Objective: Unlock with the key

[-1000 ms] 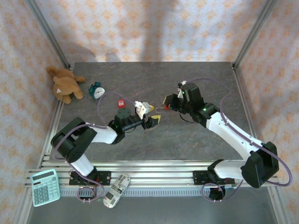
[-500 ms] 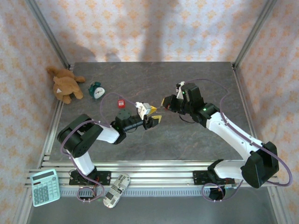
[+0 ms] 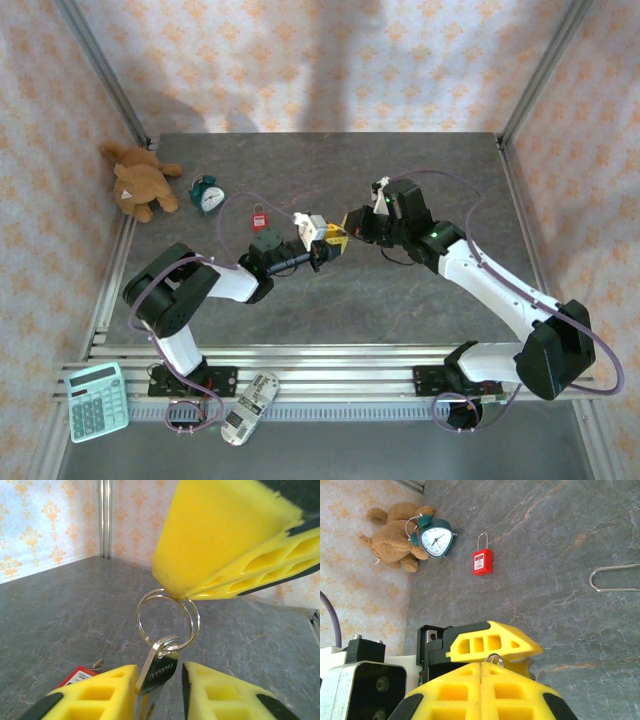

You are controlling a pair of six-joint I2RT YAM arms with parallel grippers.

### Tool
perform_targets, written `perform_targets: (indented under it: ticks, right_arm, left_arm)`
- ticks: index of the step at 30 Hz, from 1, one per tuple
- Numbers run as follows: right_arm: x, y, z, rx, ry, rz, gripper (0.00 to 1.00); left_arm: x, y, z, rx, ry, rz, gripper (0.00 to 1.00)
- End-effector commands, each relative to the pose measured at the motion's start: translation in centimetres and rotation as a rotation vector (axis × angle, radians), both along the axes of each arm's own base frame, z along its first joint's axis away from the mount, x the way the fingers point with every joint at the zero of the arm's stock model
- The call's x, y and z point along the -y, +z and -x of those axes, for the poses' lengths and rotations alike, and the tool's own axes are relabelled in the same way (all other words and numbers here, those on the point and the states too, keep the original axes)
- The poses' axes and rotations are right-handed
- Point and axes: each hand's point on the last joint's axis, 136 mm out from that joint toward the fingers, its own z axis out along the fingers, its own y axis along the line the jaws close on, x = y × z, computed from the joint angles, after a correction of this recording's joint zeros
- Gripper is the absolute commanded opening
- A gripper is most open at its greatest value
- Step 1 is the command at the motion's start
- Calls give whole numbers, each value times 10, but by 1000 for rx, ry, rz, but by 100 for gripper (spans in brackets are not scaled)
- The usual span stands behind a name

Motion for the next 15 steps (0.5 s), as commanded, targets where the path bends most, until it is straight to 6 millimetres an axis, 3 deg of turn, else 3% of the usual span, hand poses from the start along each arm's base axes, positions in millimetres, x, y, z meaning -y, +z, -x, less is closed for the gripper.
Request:
perform_targets:
  ticks: [1,7,15]
  right_arm:
    - [-1,13,-1,49,2,-11,0]
    - [4,16,-1,63,-19,-9,0]
    - [6,15,-2,64,-38,-7,0]
  left_arm:
    - [7,-5,5,5,-37,-8,24]
    - [6,-5,5,-1,-29,18,20]
    - [6,-1,5,3,-32,18,4]
